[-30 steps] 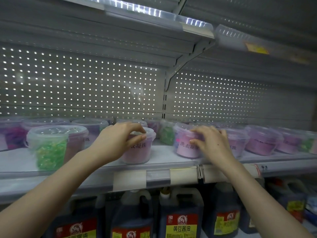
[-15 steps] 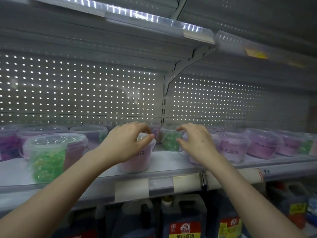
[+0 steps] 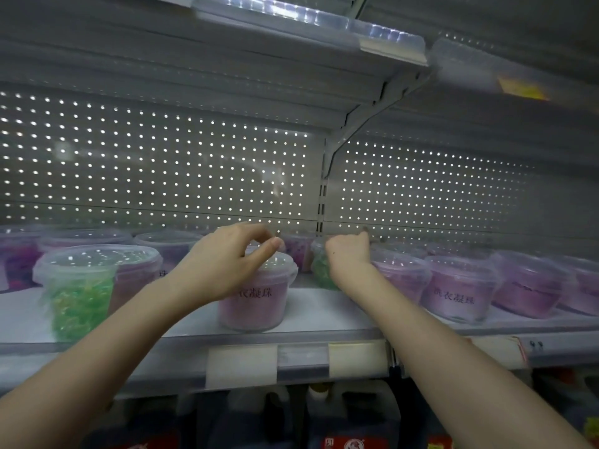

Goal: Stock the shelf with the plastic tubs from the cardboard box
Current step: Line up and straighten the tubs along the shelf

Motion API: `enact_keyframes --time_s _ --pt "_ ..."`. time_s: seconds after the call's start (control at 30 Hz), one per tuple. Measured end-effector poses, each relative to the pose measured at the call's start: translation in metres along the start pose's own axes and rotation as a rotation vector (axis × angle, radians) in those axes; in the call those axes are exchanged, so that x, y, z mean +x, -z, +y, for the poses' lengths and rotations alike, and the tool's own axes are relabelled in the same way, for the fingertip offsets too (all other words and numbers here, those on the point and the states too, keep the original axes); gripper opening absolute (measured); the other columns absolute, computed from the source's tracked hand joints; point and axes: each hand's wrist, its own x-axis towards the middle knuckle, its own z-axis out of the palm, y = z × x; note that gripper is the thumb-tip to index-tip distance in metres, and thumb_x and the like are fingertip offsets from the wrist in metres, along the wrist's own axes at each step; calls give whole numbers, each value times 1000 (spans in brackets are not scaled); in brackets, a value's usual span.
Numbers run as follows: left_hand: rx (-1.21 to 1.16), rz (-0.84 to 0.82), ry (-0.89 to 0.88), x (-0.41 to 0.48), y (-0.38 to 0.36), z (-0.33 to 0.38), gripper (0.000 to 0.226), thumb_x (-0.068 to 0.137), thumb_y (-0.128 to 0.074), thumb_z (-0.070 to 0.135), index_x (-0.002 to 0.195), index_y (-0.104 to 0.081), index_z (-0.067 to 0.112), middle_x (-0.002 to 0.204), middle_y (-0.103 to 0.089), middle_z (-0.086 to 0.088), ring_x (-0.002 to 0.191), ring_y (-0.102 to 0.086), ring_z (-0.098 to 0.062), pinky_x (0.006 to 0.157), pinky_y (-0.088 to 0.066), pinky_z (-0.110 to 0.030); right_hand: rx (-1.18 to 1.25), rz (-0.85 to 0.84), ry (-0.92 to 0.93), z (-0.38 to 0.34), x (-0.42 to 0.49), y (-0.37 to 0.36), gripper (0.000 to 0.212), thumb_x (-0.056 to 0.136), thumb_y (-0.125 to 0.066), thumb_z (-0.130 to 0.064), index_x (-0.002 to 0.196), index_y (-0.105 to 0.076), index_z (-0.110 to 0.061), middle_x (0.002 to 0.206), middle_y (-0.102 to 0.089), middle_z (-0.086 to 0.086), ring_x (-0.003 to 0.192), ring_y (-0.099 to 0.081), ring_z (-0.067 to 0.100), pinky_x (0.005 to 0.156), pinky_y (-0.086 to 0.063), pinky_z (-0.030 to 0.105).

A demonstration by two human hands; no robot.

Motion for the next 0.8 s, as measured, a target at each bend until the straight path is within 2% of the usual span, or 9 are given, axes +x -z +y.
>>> enact_keyframes --time_s 0.1,0.2,0.3,0.37,0.43,0.5,0.57,0.63,0.8 --pt "-22 5 -1 1 -2 -5 36 94 -37 55 99 -63 31 105 -61 15 103 -58 -11 86 -47 -39 22 80 75 -7 -3 7 25 79 -62 -12 102 -55 -18 113 -63 3 110 -59 23 101 -28 35" --pt "-24 18 -6 1 -5 -7 34 93 -35 57 94 -61 34 100 -59 19 102 -58 -11 84 -47 -39 70 131 139 -22 -4 10 19 81 -56 -5 83 -49 -22 109 -65 4 106 -60 25 93 -32 35" --pt "-24 26 -6 0 -5 -12 30 93 -35 57 75 -51 40 86 -57 21 96 -58 -11 76 -46 -36 147 157 168 -30 7 0 22 79 -59 -2 89 -55 -22 102 -66 7 101 -62 28 87 -38 36" --pt "-22 24 5 -1 -6 -15 34 90 -31 62 78 -53 39 86 -57 19 94 -58 -11 75 -46 -35 263 162 144 -26 12 -4 15 83 -63 -8 96 -61 -14 104 -66 12 103 -61 32 79 -40 34" --pt "-36 31 13 -1 -5 -15 45 85 -26 63 88 -60 34 91 -60 16 93 -58 -10 77 -48 -36 434 94 110 -17 10 -2 30 85 -66 -16 113 -61 -10 117 -62 15 112 -56 33 87 -42 35" --pt "-54 33 11 -2 -6 -14 50 84 -25 62 91 -63 29 93 -62 14 92 -57 -10 77 -47 -36 523 58 85 -3 4 -2 41 83 -65 -6 123 -56 -9 128 -55 15 120 -51 33 96 -43 40" --pt "-67 27 6 -3 -7 -13 47 86 -27 61 91 -61 31 95 -61 15 93 -56 -10 75 -45 -34 455 59 57 6 -2 -4 42 81 -57 8 121 -54 -6 126 -54 16 118 -51 35 90 -46 40" --pt "-66 13 2 -5 -7 -12 45 89 -28 62 94 -62 32 98 -61 14 96 -56 -10 75 -45 -34 370 61 41 9 -5 -8 32 80 -53 10 108 -55 -5 115 -59 16 107 -57 35 75 -44 36" --pt "-69 12 -5 -13 -2 -15 54 85 -25 65 97 -64 29 99 -61 12 95 -55 -10 72 -41 -31 353 91 40 -1 -2 -4 20 80 -63 -4 98 -66 -13 106 -65 10 97 -63 32 69 -38 29"
